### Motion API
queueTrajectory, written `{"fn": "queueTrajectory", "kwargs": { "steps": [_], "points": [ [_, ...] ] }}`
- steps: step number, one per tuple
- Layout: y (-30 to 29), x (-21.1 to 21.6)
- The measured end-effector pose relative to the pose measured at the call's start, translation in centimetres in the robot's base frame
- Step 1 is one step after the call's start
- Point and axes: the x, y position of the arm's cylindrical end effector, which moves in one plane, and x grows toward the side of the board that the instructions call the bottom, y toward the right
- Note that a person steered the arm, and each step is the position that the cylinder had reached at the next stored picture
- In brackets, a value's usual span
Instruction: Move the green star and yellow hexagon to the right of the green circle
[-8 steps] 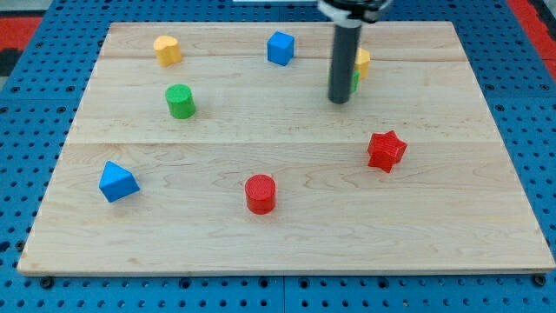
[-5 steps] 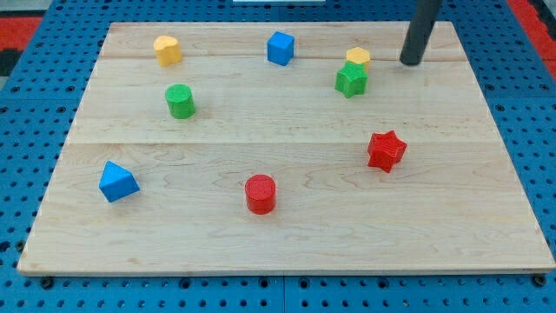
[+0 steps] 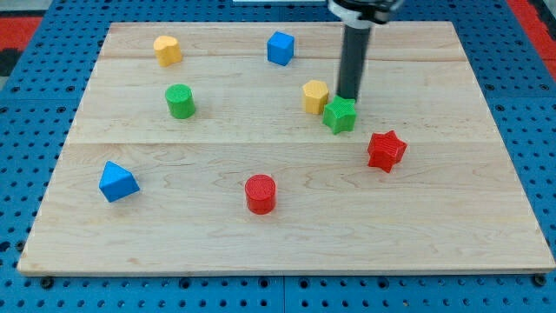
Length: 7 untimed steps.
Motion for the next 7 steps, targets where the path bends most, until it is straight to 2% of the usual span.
{"fn": "queueTrajectory", "kwargs": {
  "steps": [1,2,4,5,7],
  "points": [
    [3.1,1.8],
    [1.7,4.1],
    [-6.3,4.3],
    [-3.3,4.3],
    [-2.8,3.6]
  ]
}}
